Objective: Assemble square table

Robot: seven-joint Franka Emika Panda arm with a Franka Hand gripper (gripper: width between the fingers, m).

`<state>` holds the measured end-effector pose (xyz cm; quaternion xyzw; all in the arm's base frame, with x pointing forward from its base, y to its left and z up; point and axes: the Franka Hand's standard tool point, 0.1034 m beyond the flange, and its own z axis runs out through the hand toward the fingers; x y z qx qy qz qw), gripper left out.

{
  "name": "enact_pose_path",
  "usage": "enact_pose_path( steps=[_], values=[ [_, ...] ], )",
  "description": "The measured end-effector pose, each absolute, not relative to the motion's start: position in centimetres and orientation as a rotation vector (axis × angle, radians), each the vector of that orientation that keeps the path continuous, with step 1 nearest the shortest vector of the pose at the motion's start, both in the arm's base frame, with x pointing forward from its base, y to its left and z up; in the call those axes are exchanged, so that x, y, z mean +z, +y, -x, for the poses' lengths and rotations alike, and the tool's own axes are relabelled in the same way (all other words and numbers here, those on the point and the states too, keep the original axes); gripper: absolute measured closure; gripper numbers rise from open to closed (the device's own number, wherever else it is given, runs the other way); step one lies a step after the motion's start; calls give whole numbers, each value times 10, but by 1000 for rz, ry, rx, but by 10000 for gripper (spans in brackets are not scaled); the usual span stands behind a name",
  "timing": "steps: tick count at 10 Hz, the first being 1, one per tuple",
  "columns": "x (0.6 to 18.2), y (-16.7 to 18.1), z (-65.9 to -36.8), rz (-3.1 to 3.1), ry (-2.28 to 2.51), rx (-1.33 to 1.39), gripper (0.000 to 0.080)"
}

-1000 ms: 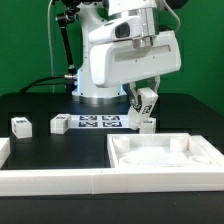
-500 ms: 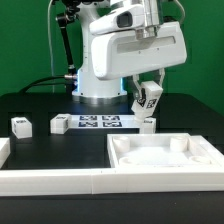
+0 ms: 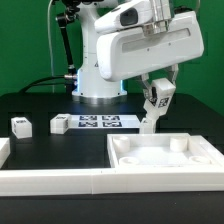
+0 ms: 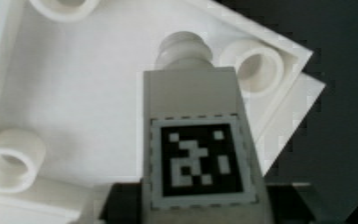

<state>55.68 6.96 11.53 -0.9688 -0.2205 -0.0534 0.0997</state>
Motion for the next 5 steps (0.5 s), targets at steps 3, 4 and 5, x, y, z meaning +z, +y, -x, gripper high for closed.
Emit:
enact_pose_path(
  steps=[3,4,5],
  values=[
    [112,65,-556,2875,-665,-195,509],
    [104,62,-542,2878,-661,-156,509],
    [104,63,-542,2874,-649,-155,509]
  ],
)
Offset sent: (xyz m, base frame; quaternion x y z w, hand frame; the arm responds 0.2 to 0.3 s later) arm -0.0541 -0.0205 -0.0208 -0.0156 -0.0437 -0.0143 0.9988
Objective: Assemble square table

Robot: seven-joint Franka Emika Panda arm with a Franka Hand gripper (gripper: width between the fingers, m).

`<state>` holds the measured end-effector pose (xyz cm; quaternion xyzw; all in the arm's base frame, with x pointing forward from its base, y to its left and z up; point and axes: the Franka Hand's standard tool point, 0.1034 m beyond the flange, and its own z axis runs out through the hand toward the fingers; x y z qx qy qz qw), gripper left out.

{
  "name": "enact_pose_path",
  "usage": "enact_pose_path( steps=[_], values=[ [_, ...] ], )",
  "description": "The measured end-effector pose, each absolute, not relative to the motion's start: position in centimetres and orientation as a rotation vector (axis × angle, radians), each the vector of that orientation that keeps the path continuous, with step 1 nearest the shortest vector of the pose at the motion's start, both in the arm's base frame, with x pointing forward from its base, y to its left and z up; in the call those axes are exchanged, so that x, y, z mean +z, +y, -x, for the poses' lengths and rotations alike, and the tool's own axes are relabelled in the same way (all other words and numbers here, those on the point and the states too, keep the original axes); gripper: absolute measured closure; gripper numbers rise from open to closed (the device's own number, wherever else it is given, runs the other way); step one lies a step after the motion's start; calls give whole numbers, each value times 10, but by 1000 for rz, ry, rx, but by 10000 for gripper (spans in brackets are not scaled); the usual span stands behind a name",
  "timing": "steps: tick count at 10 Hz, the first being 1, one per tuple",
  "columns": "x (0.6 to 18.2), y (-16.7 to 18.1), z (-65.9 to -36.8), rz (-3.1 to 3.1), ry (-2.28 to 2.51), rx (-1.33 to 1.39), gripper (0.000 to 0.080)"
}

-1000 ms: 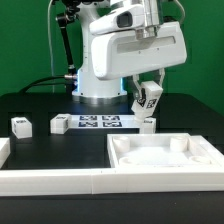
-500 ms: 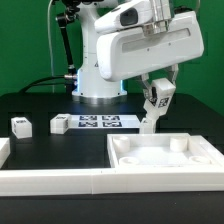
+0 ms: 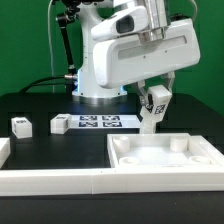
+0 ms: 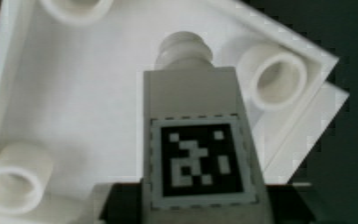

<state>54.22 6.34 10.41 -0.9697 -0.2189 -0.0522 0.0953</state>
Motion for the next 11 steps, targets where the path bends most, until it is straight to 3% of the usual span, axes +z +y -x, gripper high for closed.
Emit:
enact_pose_path(
  steps=[3,11],
  values=[
    [105,53,-564,2888,-648,-414,509],
    [114,86,-584,2854,-616,-440,509]
  ],
)
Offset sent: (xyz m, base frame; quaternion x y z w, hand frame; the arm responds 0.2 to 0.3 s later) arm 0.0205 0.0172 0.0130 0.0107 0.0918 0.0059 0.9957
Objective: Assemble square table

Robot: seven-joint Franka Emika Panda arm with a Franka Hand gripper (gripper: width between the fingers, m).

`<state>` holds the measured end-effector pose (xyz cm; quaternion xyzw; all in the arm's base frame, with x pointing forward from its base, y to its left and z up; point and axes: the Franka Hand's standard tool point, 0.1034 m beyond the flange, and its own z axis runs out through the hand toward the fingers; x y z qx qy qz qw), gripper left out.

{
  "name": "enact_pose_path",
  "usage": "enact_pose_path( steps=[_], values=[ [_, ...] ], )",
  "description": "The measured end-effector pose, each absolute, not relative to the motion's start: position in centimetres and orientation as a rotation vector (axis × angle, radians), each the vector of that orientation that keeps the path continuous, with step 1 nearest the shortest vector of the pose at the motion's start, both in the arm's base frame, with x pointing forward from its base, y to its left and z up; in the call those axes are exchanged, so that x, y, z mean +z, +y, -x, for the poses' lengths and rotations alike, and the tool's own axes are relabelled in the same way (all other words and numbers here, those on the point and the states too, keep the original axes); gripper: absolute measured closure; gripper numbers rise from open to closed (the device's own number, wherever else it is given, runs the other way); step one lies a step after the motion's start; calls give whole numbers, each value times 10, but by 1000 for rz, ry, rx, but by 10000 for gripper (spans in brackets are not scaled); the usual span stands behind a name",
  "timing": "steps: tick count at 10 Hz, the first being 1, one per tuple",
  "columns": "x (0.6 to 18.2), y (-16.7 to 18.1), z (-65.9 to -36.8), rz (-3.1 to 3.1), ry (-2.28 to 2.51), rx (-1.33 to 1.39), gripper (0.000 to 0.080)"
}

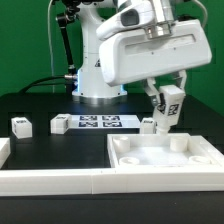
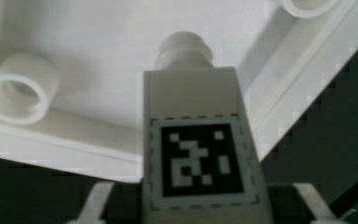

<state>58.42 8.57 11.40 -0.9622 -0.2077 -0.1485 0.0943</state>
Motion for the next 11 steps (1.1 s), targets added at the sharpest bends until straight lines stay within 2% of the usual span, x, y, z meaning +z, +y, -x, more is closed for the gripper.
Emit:
enact_pose_path(
  steps=[3,7,8,11],
  values=[
    [114,98,-606,2830,-628,-493,509],
    [106,76,-603,2871,-640,-625,509],
    [103,82,-601,2857,-628,-569,509],
    [104,94,-623,2825,-614,-578,509]
  ],
)
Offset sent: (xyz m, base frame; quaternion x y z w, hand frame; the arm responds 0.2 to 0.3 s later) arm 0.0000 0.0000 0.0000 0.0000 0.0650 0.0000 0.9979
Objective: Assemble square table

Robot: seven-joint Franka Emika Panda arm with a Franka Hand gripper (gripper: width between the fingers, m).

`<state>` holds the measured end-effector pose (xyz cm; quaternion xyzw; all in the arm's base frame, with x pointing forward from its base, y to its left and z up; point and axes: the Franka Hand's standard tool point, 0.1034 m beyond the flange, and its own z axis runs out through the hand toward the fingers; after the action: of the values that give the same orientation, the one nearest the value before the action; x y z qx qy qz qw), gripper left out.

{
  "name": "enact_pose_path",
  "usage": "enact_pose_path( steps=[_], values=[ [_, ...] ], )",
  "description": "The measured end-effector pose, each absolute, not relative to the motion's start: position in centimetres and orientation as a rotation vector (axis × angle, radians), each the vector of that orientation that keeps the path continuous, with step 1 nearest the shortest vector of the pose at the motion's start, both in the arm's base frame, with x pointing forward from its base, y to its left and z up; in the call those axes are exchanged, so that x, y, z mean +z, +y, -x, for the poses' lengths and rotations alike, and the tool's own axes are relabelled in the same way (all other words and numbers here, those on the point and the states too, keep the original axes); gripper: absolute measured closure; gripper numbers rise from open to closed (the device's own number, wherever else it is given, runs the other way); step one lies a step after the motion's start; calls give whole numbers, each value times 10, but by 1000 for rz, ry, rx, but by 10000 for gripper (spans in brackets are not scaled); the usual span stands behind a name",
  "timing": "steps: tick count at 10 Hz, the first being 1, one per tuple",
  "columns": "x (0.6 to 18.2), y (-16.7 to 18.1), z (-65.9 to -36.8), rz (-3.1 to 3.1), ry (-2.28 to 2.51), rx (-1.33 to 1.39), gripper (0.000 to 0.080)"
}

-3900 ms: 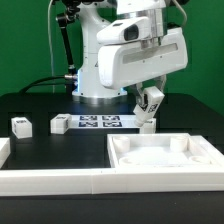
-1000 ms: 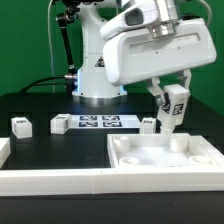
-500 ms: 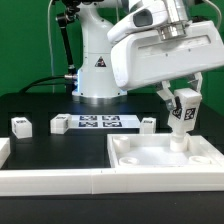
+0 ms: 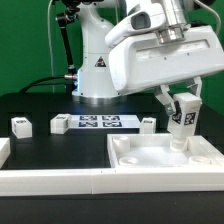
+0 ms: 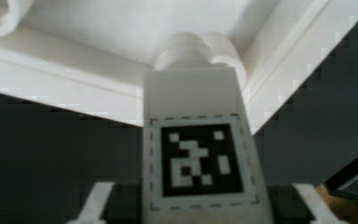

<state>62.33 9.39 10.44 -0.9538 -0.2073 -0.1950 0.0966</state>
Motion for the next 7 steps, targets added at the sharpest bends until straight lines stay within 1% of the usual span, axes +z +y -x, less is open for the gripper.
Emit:
enact_pose_path(
  steps=[2,3,7],
  values=[
    [101,111,-632,2801,-587,-583,509],
    [98,115,-631,2797,-589,-582,509],
    [97,113,-631,2799,-585,-580,509]
  ],
)
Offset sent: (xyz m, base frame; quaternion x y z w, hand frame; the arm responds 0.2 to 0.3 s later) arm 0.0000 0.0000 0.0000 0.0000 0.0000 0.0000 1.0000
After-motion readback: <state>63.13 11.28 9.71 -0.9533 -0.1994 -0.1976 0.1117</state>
